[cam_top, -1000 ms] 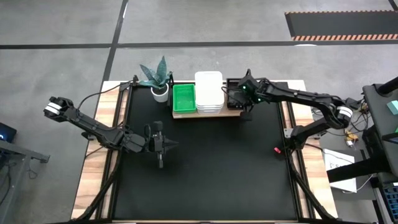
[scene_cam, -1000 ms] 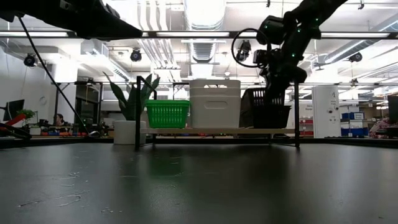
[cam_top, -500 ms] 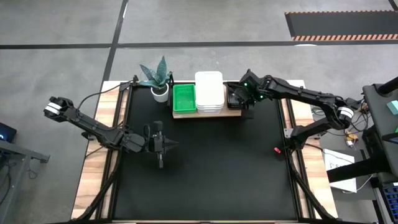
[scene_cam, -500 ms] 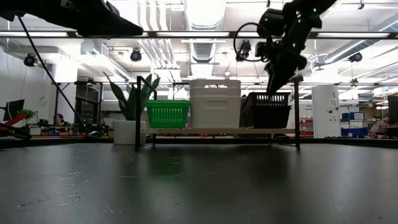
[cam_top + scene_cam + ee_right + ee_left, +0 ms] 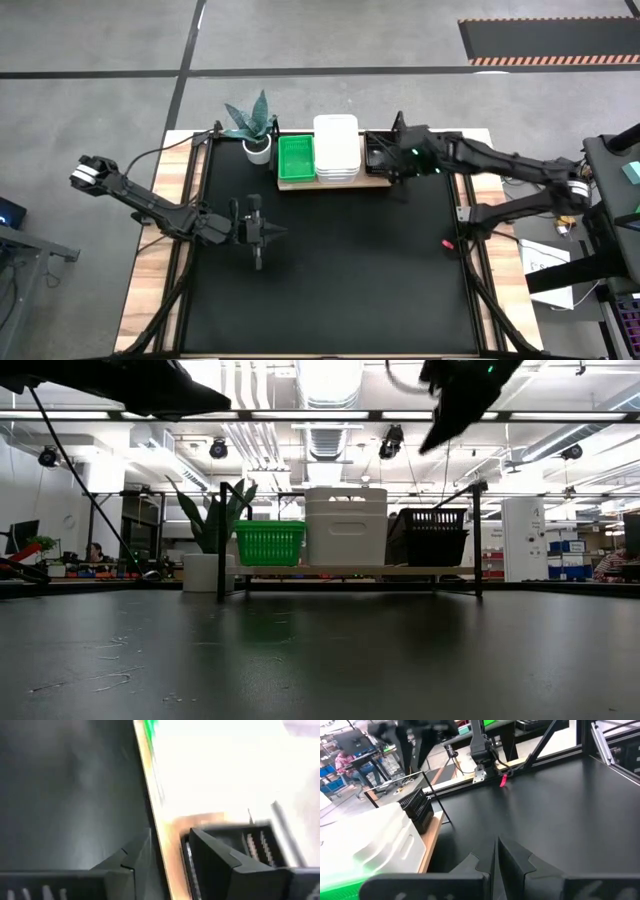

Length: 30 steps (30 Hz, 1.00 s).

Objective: Stack baskets on shelf by color
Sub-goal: Stack the black bin into the black bins on the shelf

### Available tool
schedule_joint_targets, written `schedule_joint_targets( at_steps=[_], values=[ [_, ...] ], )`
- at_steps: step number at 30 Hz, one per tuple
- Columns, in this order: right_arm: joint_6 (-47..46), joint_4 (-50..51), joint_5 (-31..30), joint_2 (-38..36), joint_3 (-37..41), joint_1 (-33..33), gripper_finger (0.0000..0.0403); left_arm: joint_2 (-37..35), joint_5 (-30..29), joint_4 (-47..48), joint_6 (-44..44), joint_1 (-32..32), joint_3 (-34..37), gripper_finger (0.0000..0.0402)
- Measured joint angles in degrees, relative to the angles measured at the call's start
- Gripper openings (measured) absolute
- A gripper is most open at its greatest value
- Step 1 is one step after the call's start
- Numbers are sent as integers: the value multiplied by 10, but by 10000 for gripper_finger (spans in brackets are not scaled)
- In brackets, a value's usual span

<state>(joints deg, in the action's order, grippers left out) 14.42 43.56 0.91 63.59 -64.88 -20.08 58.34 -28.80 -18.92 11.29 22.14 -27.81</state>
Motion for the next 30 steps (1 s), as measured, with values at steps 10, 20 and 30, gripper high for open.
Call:
schedule_joint_targets(
  at_steps=[10,20,30],
  values=[
    [8,-294,-25,-128,162,110,74,-37,7,20,-8,0,1,5],
    [-213,-364,-243,-89,225,120,10,-42,6,-38,-21,0,-2,5],
    [-452,-122,-268,-7,89,104,9,-36,5,-37,-40,1,0,5]
  ],
)
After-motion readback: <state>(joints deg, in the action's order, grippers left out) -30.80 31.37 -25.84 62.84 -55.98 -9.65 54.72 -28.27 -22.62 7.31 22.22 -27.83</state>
